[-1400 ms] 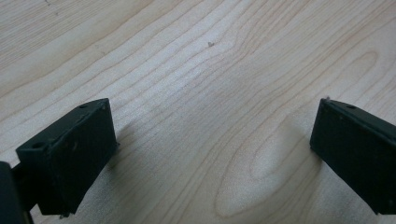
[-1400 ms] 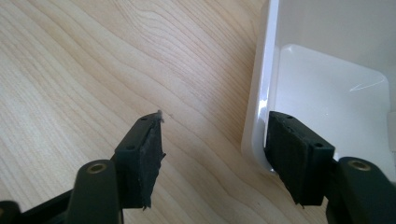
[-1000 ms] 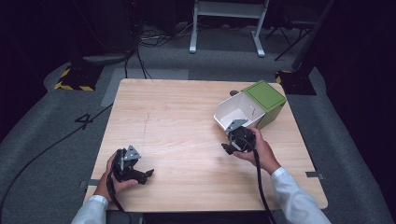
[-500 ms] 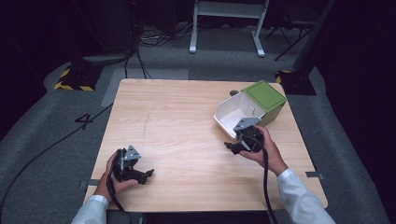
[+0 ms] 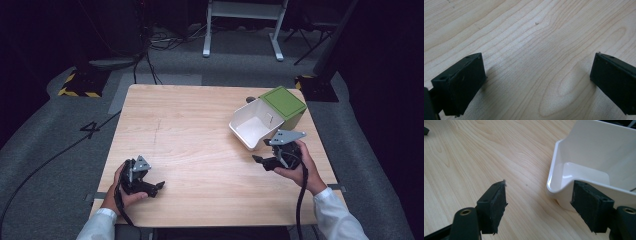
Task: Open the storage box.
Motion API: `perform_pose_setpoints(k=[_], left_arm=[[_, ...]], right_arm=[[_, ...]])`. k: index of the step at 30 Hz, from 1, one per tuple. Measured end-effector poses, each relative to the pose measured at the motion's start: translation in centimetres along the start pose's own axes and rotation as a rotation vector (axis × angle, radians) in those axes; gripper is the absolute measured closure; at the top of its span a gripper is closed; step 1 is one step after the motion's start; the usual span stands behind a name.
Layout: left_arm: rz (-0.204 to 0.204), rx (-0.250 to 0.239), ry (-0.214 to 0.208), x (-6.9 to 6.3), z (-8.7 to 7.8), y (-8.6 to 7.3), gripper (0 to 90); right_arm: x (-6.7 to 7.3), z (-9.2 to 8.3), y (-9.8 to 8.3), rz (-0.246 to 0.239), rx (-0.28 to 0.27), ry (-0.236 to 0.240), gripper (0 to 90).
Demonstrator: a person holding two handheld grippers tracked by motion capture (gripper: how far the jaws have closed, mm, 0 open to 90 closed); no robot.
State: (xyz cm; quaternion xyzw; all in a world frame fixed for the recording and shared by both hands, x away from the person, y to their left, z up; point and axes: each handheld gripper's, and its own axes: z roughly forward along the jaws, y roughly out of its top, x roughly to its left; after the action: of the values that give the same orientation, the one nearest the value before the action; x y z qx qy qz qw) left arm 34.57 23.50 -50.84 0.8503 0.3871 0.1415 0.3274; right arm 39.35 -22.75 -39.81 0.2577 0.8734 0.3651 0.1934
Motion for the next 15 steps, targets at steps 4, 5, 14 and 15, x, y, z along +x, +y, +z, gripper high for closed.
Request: perform_pose_setpoints(k=[4,5,14,15], left_arm=[[0.000,0.001,-0.001,0.0,0.0,0.0,0.1],[0.000,0.000,-0.001,0.0,0.0,0.0,0.1],[-0.001,0.000,-0.001,0.0,0.0,0.0,0.1],[0.000,0.000,-0.001,0.0,0.0,0.0,0.1]], right_arm=[[-0.6,-0.5,-1.5,-0.007,0.001,-0.008,25.5],[-0.8,-0.6,-2.0,-0.010,0.001,-0.008,24.6],[-2.1,-1.0,-6.3,-0.022,0.025,-0.017,21.1],[-2.3,-1.1,-7.2,-0.019,0.030,-0.023,19.9]])
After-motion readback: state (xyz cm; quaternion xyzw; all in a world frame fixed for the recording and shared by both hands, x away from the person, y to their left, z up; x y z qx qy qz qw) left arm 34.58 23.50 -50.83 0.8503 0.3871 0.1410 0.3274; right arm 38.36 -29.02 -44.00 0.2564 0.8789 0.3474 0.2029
